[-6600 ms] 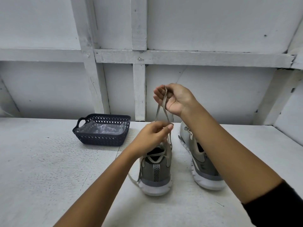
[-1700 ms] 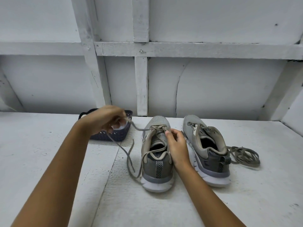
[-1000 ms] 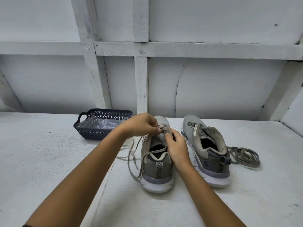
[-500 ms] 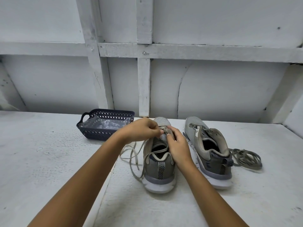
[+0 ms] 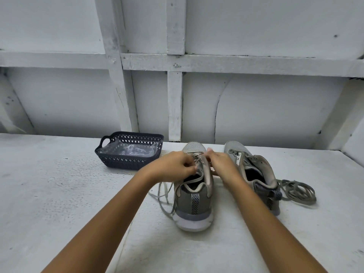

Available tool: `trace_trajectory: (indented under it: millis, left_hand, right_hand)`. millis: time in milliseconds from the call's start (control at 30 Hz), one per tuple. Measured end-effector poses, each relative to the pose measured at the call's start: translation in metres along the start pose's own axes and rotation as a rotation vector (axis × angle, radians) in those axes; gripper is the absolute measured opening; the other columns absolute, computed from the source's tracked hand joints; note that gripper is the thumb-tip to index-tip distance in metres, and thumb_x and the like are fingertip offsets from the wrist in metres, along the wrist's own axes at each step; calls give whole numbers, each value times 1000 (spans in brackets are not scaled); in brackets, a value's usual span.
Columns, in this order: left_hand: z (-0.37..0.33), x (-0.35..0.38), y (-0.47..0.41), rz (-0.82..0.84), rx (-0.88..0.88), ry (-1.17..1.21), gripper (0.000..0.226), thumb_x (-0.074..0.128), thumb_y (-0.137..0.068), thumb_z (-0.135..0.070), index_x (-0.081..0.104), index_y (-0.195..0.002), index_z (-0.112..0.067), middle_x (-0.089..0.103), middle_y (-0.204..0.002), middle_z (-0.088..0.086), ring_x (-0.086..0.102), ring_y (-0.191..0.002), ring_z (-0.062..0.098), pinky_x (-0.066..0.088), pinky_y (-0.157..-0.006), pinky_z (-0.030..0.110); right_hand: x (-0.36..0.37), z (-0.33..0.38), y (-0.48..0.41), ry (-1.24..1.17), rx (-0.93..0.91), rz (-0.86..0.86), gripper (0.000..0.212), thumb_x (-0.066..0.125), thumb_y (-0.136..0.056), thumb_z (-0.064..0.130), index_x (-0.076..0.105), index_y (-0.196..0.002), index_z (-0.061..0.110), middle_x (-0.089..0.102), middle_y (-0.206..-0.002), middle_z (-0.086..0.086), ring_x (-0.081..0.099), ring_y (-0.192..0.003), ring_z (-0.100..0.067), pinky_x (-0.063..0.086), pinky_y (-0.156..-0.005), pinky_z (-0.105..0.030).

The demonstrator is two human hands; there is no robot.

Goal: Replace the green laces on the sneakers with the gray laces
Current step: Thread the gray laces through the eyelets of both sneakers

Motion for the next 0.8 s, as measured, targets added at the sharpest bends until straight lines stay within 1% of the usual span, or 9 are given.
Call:
trace_trajectory:
  millis: [67, 100, 167, 233, 300, 400, 600, 700, 800]
  left_hand:
    - [-2, 4, -1, -37, -1, -39, 27, 50, -95, -29, 66, -90, -7, 54, -65, -4, 50, -68, 17, 43, -66, 34]
    - [-2, 6, -2, -53, -2, -68, 27, 49, -95, -30, 66, -90, -8, 52, -65, -4, 49, -69, 17, 40, -64, 32]
    - [-2, 9, -3, -78, -2, -106, 27, 49, -95, -31, 65, -91, -10, 53, -70, -2, 49, -72, 18, 36, -62, 28]
    - [-1, 10, -3, -89, 0, -105, 28, 49, -95, -31, 66, -92, -9, 54, -71, -1, 50, -72, 18, 36, -60, 28]
    - [-1, 11, -4, -96, 0, -92, 29, 49, -95, -31, 65, -90, -8, 51, -67, -2, 49, -70, 19, 35, -59, 29]
    - [0, 12, -4, -119, 1, -92, 30, 49, -95, -31, 65, -89, -7, 56, -71, 3, 53, -73, 22, 39, -63, 33]
    - [-2, 16, -4, -144, 5, -128, 30, 47, -95, -31, 66, -98, -9, 66, -90, 10, 55, -78, 22, 37, -63, 30]
    - [-3, 17, -4, -163, 6, -126, 28, 47, -95, -30, 67, -101, -10, 67, -98, 10, 59, -90, 25, 42, -72, 32]
    - [-2, 19, -4, -163, 2, -116, 27, 47, -95, -28, 67, -99, -10, 67, -97, 11, 59, -89, 24, 42, -72, 32]
  right_hand:
    - [-5, 7, -8, 125, 6, 79, 27, 55, -93, 21, 71, -85, 1, 63, -79, -15, 58, -77, -22, 53, -69, -33]
    - [-7, 13, -10, 155, 18, 123, 20, 58, -91, 17, 70, -84, 2, 61, -77, -14, 56, -74, -21, 49, -59, -26]
    - [-9, 22, -13, 211, 46, 178, 15, 61, -88, 10, 66, -75, 6, 60, -74, -12, 55, -68, -20, 43, -52, -21]
    - [-7, 26, -21, 275, 57, 197, 13, 61, -85, 6, 66, -73, 5, 60, -71, -10, 55, -66, -18, 46, -54, -21]
    - [-3, 28, -27, 323, 59, 196, 12, 57, -81, 2, 68, -79, -3, 59, -70, -13, 56, -66, -22, 50, -62, -30]
    - [3, 29, -28, 318, 84, 154, 15, 48, -77, 0, 54, -64, 0, 49, -61, -13, 50, -61, -25, 47, -60, -34]
    - [14, 14, -39, -254, 381, 92, 21, 38, -81, -3, 49, -64, 5, 46, -63, -13, 45, -55, -25, 37, -56, -37]
    - [13, 8, -45, -277, 425, 111, 27, 33, -87, 0, 52, -68, 6, 50, -66, -9, 47, -60, -22, 40, -60, -33]
    - [10, 5, -46, -271, 416, 122, 29, 37, -92, 5, 52, -68, 8, 47, -67, -6, 43, -59, -17, 32, -58, -27]
Point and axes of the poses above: each hand's wrist, its own y-axis away from the middle knuckle, its own x-axis out of the palm, z = x × y, the point moved 1 cm from there along -y, towards the middle knuckle
